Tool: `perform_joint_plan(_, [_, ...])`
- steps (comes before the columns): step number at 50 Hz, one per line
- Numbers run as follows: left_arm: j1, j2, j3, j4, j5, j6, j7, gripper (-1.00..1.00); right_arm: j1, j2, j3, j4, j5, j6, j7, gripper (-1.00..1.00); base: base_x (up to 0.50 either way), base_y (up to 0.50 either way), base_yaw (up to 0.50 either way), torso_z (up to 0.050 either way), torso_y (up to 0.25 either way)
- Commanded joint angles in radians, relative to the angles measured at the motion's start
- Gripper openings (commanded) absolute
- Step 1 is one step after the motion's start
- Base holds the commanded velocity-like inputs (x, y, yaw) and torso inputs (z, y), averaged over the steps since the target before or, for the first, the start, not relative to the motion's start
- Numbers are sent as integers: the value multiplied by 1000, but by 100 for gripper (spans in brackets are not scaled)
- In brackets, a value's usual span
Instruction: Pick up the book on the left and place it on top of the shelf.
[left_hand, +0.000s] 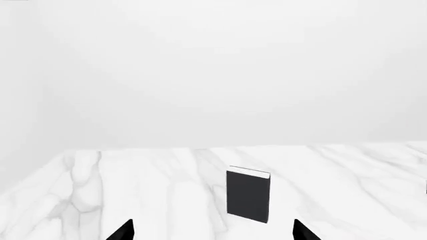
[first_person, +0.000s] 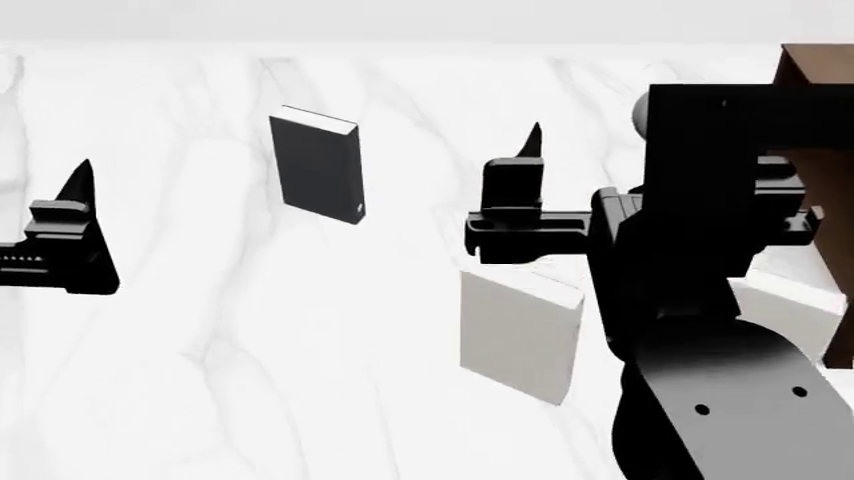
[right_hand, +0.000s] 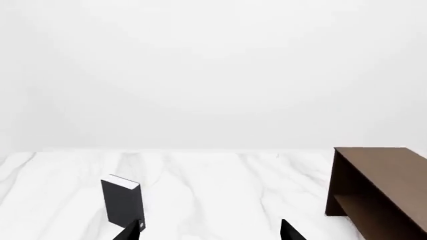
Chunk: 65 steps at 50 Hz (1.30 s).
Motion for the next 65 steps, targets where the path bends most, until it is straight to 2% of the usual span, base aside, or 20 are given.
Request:
perform_joint_plan(1, [-35, -16, -19, 12, -16, -48, -7, 100, 67, 7, -1, 30, 12, 59, 11, 100, 500, 0, 0, 0, 0])
perform_joint_plan(58, [-2, -38, -17, -9, -40, -14, -20, 100, 44, 35, -50, 96, 18, 7, 31, 100, 500, 0, 0, 0, 2])
perform_joint_plan(65, [-2, -40, -17, -11, -43, -12, -22, 100, 42, 41, -60, 98, 25, 2, 24, 100, 72, 0, 0, 0, 2])
